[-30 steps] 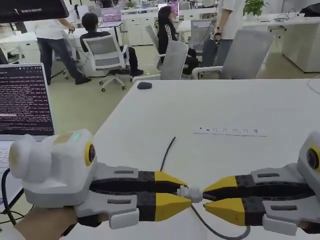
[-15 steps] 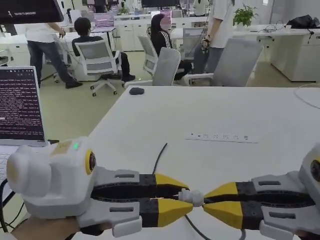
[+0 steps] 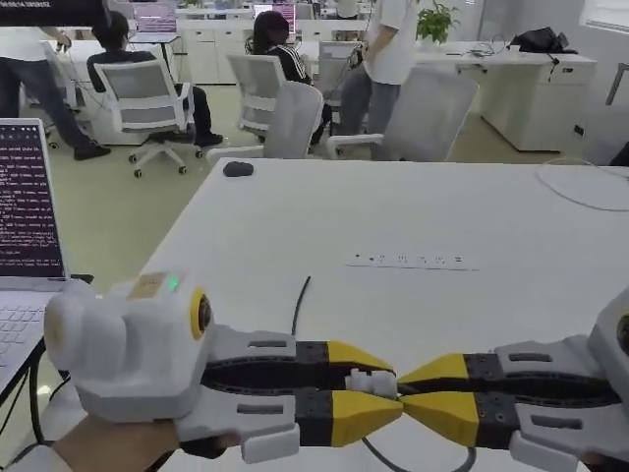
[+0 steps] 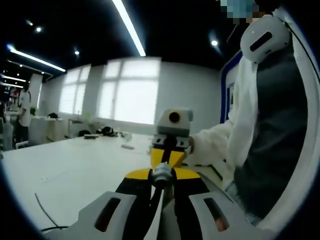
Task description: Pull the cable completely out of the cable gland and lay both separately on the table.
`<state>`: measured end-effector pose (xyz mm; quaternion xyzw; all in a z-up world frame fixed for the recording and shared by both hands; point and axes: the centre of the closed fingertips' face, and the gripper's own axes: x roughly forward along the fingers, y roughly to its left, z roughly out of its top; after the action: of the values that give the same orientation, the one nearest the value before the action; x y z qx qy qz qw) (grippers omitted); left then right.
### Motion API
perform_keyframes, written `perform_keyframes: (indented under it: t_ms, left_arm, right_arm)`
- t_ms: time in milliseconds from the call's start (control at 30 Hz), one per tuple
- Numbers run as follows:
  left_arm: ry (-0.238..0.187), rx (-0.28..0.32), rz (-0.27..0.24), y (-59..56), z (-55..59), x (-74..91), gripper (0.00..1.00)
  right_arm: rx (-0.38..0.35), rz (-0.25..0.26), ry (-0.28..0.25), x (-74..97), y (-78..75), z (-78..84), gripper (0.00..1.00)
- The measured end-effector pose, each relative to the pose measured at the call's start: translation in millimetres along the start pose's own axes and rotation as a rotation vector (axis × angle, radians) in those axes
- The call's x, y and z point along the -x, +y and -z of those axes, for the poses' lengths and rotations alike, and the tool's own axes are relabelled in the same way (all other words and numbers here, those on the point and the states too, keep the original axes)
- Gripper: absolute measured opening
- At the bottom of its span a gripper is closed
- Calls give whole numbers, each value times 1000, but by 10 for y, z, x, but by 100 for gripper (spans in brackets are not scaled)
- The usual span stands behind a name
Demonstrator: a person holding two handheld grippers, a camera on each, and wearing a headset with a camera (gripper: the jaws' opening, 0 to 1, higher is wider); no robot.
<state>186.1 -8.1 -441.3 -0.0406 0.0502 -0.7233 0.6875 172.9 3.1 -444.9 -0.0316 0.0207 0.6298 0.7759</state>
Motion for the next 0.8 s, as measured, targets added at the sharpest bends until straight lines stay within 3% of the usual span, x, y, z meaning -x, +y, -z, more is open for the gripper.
perform_keyframes:
  t_ms: [100, 267, 633, 800]
  left_arm:
    - [-4, 14, 7, 17, -3, 73, 17]
    - [17, 7, -10, 77, 46, 159, 17]
    - [34, 12, -64, 128, 174, 307, 17]
    - [50, 11, -83, 142, 212, 324, 17]
  right_arm:
    - [14, 20, 14, -33, 0, -11, 2]
    - [27, 50, 64, 28, -90, 112, 2]
    - [26, 66, 170, 154, -161, 451, 2]
    - [17, 64, 191, 229, -194, 558, 2]
